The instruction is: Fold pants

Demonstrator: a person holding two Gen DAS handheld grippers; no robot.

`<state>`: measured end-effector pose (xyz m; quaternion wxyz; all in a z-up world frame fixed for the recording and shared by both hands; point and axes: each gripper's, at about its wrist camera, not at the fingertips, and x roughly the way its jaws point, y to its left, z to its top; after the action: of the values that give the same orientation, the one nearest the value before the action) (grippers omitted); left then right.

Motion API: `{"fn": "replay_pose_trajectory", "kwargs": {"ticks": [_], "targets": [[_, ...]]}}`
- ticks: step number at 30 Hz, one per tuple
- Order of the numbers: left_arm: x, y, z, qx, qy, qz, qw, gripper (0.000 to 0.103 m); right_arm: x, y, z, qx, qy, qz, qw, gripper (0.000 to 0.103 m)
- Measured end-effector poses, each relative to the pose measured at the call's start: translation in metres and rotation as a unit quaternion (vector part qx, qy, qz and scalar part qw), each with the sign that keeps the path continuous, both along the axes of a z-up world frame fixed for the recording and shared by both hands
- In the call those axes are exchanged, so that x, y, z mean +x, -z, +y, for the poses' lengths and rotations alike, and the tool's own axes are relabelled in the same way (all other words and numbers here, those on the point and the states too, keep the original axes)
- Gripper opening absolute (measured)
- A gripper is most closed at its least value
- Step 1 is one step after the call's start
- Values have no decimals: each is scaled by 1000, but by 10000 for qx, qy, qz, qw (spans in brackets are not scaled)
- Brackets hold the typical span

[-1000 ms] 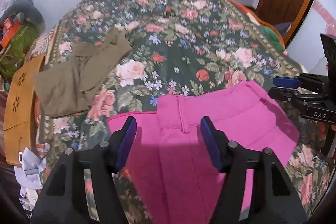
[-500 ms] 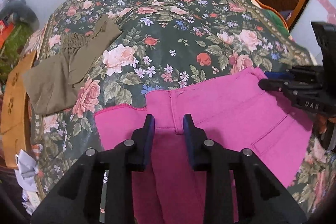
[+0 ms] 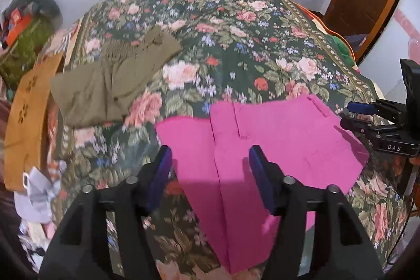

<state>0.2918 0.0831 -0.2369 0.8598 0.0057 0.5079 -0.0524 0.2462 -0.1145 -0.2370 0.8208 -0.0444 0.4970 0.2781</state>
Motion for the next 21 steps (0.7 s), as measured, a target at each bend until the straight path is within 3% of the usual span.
{"fn": "replay_pose_trajectory", "kwargs": {"ticks": [6,13,16,21], "targets": [[-6,29,-2,-278,-86,450,9986,67,1,21,-2,118,27,482,9988,53],[4,36,0,-640,-69,587,9962,69,4,28,5,197,29,590,9981,53],[6,37,-4,-656,37,533,9964,61,6,31,3,304,50,639,9975,51],[9,39,-2,-845,17,521,9951,40,11,34,5,492,45,791,9956,35]]}}
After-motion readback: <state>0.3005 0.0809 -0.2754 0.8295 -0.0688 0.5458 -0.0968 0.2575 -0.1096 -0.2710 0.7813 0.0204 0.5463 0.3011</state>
